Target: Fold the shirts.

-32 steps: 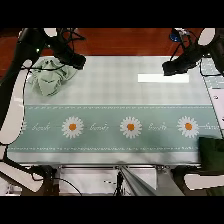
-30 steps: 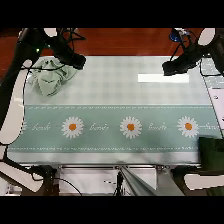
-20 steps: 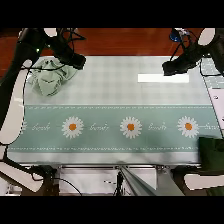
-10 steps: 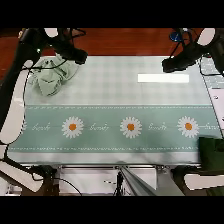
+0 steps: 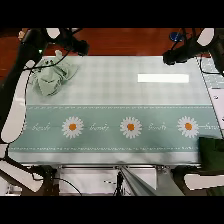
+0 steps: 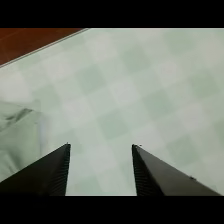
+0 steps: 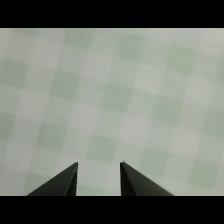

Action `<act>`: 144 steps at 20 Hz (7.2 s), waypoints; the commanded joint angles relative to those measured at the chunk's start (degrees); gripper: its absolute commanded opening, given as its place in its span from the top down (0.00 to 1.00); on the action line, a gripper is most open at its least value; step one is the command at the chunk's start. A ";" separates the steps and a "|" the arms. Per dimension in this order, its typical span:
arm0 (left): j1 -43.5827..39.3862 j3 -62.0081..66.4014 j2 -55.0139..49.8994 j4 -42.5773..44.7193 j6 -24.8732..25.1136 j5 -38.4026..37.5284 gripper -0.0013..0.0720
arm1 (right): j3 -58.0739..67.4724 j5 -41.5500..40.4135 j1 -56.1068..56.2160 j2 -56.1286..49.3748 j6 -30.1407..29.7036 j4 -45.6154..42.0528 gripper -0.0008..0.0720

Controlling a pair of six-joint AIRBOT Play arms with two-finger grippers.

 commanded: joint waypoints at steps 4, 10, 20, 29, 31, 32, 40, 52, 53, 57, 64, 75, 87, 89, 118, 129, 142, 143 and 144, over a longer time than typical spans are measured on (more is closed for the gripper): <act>11.41 0.13 -1.86 11.28 -14.10 -4.61 0.04 | -0.85 3.37 0.02 -0.42 -0.02 -8.81 0.47; 21.03 0.07 -8.11 9.99 -13.86 -17.05 0.00 | -1.05 5.84 0.02 -5.01 -0.04 -8.37 0.40; 21.18 0.57 -13.75 9.18 -10.34 -19.37 0.95 | -1.03 8.96 0.02 -7.67 -0.17 -7.52 0.41; 9.40 5.14 10.99 8.31 -10.51 -14.21 0.95 | -1.03 11.43 0.02 9.01 0.22 1.57 0.42; 4.55 5.14 19.08 8.31 -10.32 -12.68 0.95 | -1.03 12.37 0.02 15.30 0.22 1.55 0.42; 2.14 5.14 22.71 8.31 -10.32 -11.61 0.95 | -1.03 12.83 0.02 18.01 0.22 1.53 0.42; -15.58 5.14 43.80 8.31 -9.27 -1.51 0.95 | -1.03 19.82 0.02 32.02 0.22 -5.51 0.42; -18.78 -17.99 28.94 -23.39 -9.25 -3.19 0.95 | -1.05 23.28 0.02 29.73 0.17 -11.98 0.41; -19.08 -19.17 26.18 -28.26 -8.24 -2.32 0.95 | -1.05 23.23 0.02 28.74 0.17 -11.98 0.41; -22.23 -19.58 15.50 -33.75 -4.31 -0.24 0.95 | -1.09 23.04 0.02 23.63 0.20 -11.78 0.41; -13.68 -17.97 13.94 -32.96 -1.70 -5.09 0.28 | -1.09 21.94 -0.02 15.87 0.17 -11.82 0.41; 19.76 -34.47 19.82 -25.88 2.36 -27.15 0.11 | -22.43 18.25 -25.44 13.51 -6.91 20.46 0.33; 18.14 -51.34 14.21 -36.33 16.94 -4.37 0.04 | -37.46 13.64 -26.60 13.51 -16.59 32.20 0.33; 17.27 -51.21 11.47 -36.39 17.40 -3.58 0.04 | -37.46 13.73 -26.60 13.51 -16.57 32.17 0.33; 15.06 -40.61 9.16 -41.70 19.61 -12.94 0.95 | -59.87 -12.13 -14.80 11.23 -21.73 55.41 0.85; 19.45 -10.93 24.02 -41.70 18.75 -14.34 0.95 | -38.38 3.32 -28.41 37.88 -21.20 56.13 0.95; 19.47 0.55 50.18 -23.08 10.01 -8.76 0.96 | -0.83 2.99 -30.21 46.25 -6.01 44.87 0.95; 19.45 0.55 51.43 -22.97 9.14 -10.32 0.96 | 1.53 3.85 -30.21 46.27 -5.31 43.91 0.95; 19.45 0.55 52.41 -22.97 8.20 -12.22 0.96 | 4.22 5.38 -30.21 46.25 -4.61 42.58 0.95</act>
